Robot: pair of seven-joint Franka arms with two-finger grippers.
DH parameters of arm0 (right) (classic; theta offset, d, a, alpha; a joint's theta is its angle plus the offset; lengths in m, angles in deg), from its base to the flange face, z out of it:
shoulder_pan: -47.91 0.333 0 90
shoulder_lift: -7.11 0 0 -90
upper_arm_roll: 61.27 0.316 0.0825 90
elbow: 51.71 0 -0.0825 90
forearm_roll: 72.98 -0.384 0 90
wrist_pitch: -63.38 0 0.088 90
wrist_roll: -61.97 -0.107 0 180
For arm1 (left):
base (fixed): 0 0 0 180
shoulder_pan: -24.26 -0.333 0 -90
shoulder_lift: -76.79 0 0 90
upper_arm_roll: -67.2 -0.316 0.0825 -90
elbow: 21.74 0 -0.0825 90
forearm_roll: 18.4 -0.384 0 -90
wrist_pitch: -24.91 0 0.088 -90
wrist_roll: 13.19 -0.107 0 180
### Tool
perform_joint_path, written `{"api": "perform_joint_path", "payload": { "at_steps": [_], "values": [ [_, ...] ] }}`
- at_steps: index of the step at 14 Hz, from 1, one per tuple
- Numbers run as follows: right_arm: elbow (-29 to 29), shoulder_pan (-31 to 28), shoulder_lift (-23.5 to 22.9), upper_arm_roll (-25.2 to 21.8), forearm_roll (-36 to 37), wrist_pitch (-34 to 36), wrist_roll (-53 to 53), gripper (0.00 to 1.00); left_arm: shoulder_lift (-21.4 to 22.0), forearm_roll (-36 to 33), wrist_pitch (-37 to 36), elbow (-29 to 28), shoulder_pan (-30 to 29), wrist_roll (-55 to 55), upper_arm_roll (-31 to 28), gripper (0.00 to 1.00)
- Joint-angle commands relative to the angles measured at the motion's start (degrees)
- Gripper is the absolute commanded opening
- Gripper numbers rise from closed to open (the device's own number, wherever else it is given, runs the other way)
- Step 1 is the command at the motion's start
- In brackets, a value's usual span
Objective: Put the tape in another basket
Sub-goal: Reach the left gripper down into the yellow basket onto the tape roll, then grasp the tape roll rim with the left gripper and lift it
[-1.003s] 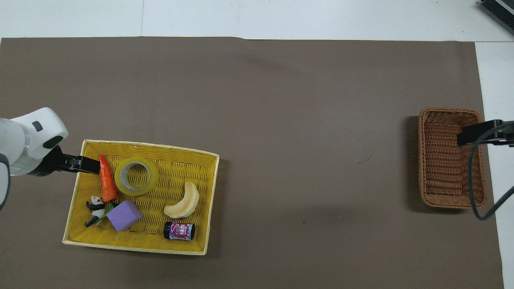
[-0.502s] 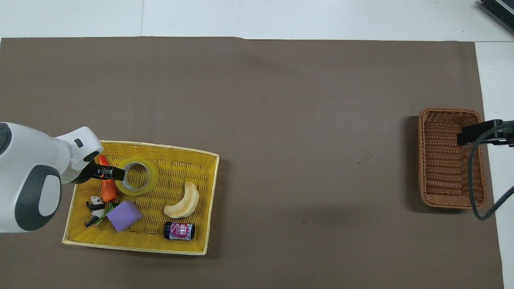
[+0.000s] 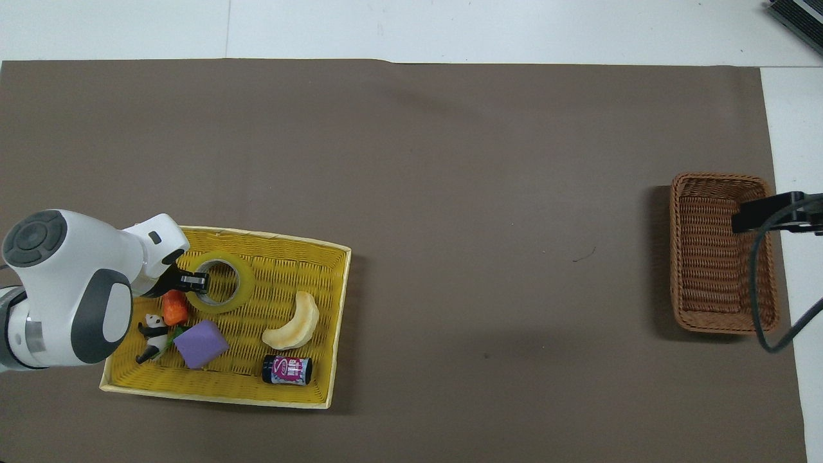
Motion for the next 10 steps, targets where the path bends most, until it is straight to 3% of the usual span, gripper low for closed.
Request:
{"api": "perform_joint_path", "payload": {
  "at_steps": [1, 3, 10],
  "values": [
    [-0.82, -0.73, 0.56, 0.08, -0.90, -0.25, 1.25, 1.00, -0.25, 0.57, 0.76, 0.65, 0.90, 0.37, -0.72, 0.00],
    [-0.82, -0.73, 0.56, 0.08, -0.90, -0.25, 1.25, 1.00, -0.96, 0.57, -1.08, 3.55, 0.81, 0.54, -0.72, 0.00],
    [-0.82, -0.73, 0.56, 0.08, -0.90, -0.25, 1.25, 1.00, 0.27, 0.65, -18.47, 18.49, 0.81, 3.97, -0.80, 0.00]
  ]
}}
